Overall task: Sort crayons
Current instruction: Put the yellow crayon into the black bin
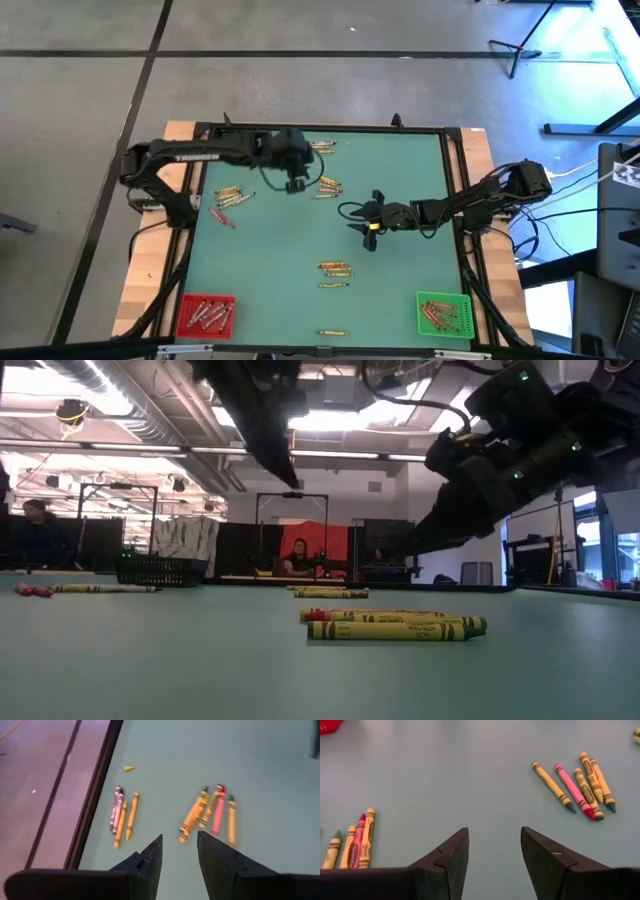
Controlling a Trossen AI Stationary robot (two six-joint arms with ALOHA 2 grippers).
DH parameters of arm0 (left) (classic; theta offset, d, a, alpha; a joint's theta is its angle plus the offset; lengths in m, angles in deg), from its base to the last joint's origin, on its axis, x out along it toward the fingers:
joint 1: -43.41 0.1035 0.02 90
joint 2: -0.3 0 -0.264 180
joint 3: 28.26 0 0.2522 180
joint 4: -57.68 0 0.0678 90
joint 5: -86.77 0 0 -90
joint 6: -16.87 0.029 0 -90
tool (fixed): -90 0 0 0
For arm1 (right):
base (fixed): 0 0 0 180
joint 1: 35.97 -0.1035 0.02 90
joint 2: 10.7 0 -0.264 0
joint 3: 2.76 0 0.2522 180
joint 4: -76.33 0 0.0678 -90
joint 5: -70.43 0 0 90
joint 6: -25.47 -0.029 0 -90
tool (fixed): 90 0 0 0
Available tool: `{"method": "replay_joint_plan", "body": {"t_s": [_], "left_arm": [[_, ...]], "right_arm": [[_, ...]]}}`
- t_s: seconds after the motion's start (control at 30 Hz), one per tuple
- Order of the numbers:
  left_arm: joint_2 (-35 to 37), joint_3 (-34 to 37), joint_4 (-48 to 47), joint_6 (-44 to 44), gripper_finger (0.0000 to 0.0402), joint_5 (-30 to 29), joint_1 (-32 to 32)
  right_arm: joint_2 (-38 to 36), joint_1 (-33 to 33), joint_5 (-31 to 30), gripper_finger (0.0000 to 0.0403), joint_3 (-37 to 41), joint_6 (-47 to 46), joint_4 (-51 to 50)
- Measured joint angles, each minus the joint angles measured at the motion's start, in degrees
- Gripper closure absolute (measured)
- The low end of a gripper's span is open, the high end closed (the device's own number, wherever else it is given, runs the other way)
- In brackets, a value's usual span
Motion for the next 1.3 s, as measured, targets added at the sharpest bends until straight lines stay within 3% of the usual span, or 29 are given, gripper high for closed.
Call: {"method": "replay_joint_plan", "body": {"t_s": [0.17,0.4,0.57,0.93,1.3], "left_arm": [[-6.4,0.0,6.6,3.8,0.0295,6.7,6.8],[-14.3,0.0,9.7,11.4,0.0295,7.8,15.1],[-18.9,-0.1,12.3,11.9,0.0296,12.0,19.5],[-28.9,-12.0,1.3,15.3,0.0314,16.4,22.6],[-31.6,-12.8,2.5,19.1,0.0321,15.4,22.9]], "right_arm": [[0.3,0.0,0.3,0.0227,0.0,-1.4,-1.0],[0.4,0.0,0.4,0.0227,0.0,-3.6,-3.4],[0.4,0.0,0.4,0.0227,0.0,-4.3,-3.9],[0.4,0.0,-1.1,0.0227,0.0,-4.3,-4.5],[0.4,0.0,-1.2,0.0227,0.0,-4.4,-4.7]]}}
